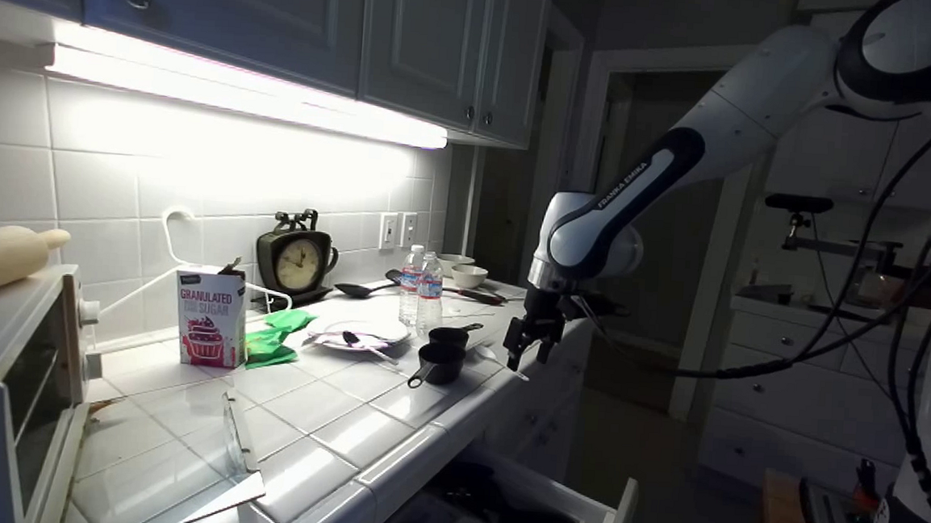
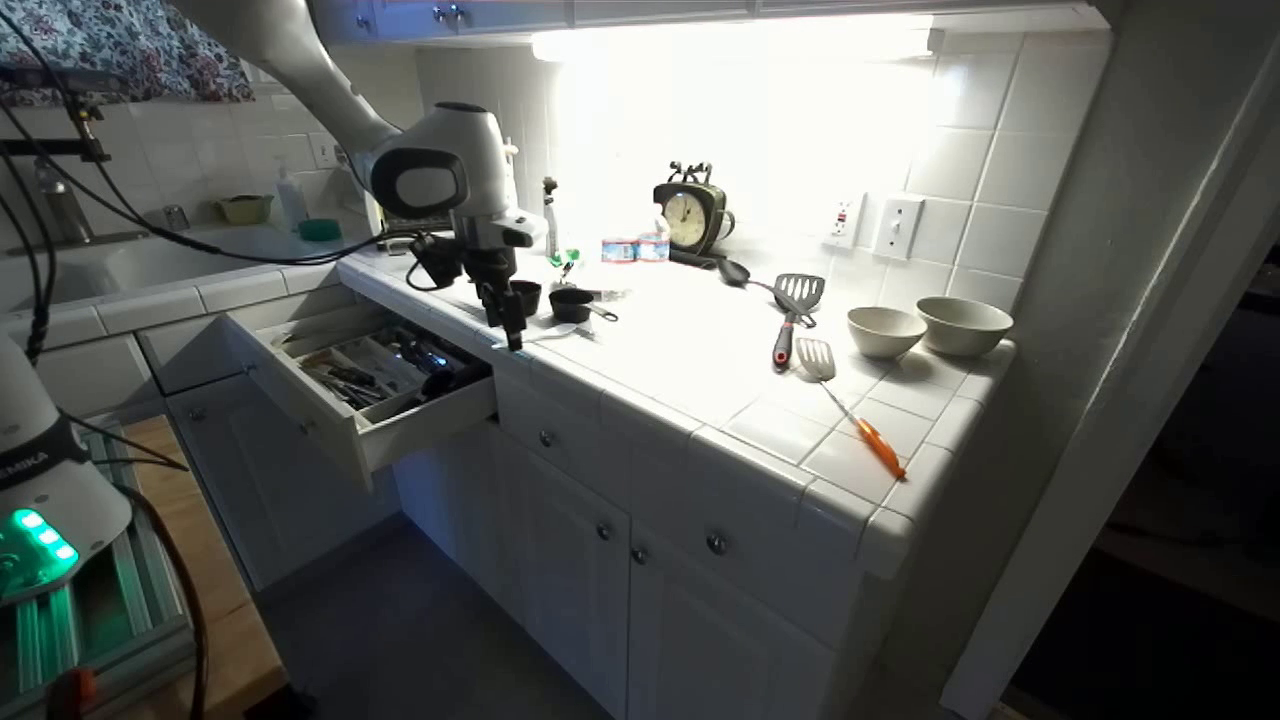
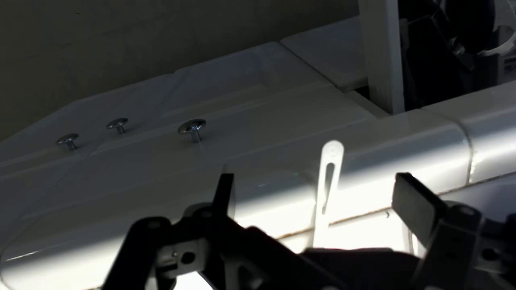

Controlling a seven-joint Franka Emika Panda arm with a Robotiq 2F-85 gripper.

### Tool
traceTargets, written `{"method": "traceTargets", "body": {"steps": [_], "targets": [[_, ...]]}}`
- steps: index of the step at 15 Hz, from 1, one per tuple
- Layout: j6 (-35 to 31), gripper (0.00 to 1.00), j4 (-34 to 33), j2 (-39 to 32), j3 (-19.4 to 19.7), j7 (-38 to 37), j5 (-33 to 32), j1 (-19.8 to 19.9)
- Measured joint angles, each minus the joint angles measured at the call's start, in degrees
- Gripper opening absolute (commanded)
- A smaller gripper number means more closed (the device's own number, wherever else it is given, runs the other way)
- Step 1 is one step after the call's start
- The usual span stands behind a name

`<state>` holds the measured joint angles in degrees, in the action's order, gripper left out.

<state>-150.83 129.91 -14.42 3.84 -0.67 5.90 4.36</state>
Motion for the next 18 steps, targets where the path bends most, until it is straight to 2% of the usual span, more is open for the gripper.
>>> {"method": "traceTargets", "body": {"steps": [6,10,18], "targets": [[0.00,1.00,0.12,-1.13,-0.07,-0.22,0.00,0.01],[0.00,0.91,0.14,-2.21,-0.43,-0.22,0.00,-0.02],[-0.03,0.84,0.08,-2.52,-1.09,-0.22,0.09,-0.01]]}}
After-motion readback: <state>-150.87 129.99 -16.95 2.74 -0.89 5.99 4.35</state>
